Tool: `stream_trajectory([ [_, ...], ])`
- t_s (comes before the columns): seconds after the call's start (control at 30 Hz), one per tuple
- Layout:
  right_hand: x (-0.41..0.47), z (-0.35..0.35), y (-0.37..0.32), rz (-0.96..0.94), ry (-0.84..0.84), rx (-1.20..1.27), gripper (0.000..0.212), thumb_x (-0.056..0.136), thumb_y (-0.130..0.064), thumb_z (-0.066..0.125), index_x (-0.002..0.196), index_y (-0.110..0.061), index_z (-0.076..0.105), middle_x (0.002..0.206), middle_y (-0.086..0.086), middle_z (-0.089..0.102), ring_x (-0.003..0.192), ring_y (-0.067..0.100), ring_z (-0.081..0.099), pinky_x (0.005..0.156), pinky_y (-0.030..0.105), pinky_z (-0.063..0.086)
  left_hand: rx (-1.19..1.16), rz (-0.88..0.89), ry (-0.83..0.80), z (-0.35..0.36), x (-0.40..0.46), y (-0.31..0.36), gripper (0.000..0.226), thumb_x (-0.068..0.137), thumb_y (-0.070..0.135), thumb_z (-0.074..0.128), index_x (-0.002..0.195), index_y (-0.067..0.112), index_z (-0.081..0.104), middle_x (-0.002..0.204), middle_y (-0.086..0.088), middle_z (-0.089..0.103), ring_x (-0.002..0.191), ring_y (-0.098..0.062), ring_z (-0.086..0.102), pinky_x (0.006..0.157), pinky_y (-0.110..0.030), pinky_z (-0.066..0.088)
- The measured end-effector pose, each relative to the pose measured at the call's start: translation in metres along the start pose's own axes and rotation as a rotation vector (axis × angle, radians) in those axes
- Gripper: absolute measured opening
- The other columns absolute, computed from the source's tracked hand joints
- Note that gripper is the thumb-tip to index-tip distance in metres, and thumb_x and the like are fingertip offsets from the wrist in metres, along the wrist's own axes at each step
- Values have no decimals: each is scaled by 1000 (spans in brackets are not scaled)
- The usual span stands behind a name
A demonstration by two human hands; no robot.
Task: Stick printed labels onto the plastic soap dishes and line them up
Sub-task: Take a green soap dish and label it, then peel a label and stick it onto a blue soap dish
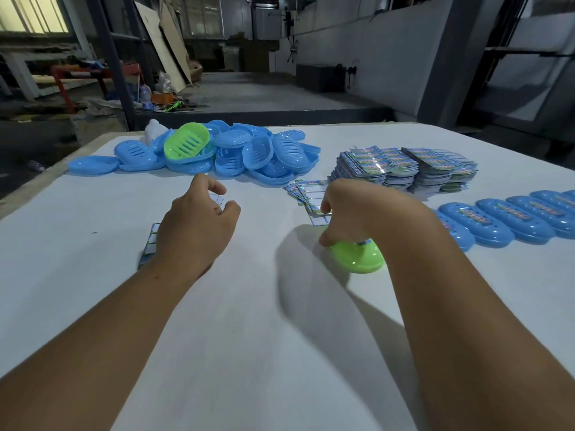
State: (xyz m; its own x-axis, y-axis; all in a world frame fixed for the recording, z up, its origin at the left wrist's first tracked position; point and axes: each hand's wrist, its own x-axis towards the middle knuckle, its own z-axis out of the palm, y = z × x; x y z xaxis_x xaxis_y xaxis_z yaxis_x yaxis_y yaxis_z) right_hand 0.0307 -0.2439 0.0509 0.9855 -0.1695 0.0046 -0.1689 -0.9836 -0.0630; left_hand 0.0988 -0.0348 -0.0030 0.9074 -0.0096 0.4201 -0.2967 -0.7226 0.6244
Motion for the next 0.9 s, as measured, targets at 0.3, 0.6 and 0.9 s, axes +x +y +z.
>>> stream_trajectory([
  [0.3,3,-2,8,19,-43,-8,33,89,-6,60,122,-8,65,106,11,66,75,24,54,62,25,42,6,-2,-15,-2,0,-1,11,90,37,59,98,32,55,66,8,62,77,-20,61,78,-41,53],
  [0.6,8,13,-30,-243,34,234,24,91,-28,62,114,-29,65,108,-8,64,99,16,59,85,31,51,22,-12,-34,-4,-1,2,10,89,36,59,98,31,56,69,9,63,78,-19,61,76,-39,53],
  [0.9,9,30,-45,-286,33,255,18,90,-31,62,105,-30,72,102,-10,70,92,14,61,82,29,52,35,-3,-11,-4,4,-2,9,89,35,58,95,30,63,78,11,63,82,-17,60,72,-32,49],
])
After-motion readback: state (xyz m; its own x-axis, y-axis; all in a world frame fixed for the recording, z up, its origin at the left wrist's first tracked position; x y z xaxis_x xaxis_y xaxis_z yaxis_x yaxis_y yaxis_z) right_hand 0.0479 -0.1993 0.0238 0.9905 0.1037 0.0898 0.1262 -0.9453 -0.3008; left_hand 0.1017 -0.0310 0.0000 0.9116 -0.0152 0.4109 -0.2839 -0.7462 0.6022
